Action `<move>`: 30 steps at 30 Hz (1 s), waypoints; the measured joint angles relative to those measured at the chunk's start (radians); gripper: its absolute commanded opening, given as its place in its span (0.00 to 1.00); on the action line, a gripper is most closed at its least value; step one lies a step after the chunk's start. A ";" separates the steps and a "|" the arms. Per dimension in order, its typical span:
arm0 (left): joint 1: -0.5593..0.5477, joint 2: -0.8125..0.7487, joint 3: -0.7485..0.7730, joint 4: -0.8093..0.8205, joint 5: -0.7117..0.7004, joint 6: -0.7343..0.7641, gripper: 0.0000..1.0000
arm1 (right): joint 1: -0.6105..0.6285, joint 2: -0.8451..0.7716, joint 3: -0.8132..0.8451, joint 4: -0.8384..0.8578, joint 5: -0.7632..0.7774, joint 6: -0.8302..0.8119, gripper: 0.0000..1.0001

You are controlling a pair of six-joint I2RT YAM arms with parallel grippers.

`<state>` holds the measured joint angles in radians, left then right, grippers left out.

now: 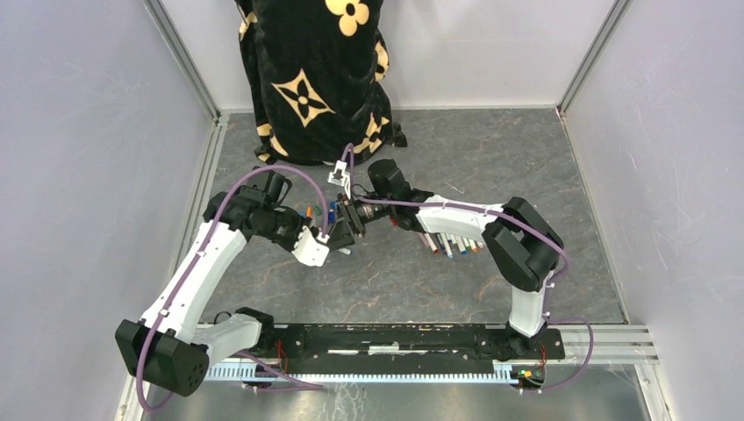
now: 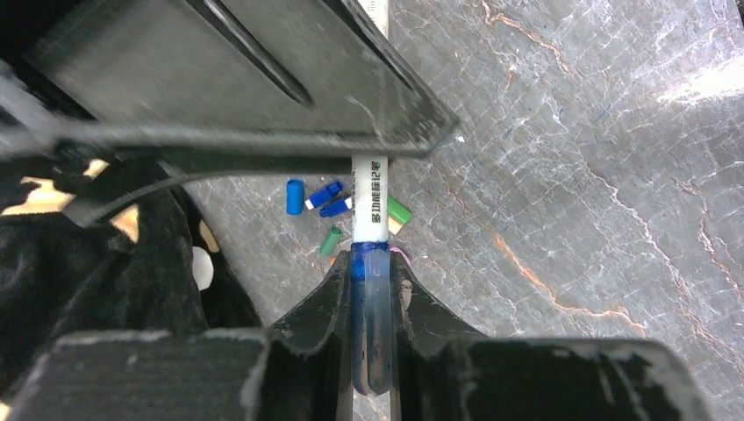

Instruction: Open the pen caps

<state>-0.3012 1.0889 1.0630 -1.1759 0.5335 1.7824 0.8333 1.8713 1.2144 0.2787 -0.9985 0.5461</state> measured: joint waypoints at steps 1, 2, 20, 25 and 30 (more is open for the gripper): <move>-0.006 0.006 0.004 0.001 0.000 -0.003 0.02 | 0.005 0.012 0.007 0.009 -0.006 0.007 0.61; -0.011 0.010 0.008 0.002 0.000 -0.003 0.02 | 0.008 0.021 0.011 0.019 -0.010 0.013 0.59; -0.005 0.045 0.022 0.045 -0.161 -0.052 0.02 | 0.015 0.178 0.116 0.110 -0.116 0.103 0.00; 0.286 0.248 0.073 -0.170 0.427 0.142 0.02 | 0.021 -0.241 -0.404 0.372 0.304 0.052 0.00; 0.244 0.100 0.012 0.024 -0.018 0.082 0.02 | -0.058 -0.260 -0.559 0.123 0.148 0.016 0.00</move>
<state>-0.0574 1.1893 1.0748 -1.1515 0.5159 1.8641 0.7757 1.6115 0.6552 0.4015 -0.8509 0.5621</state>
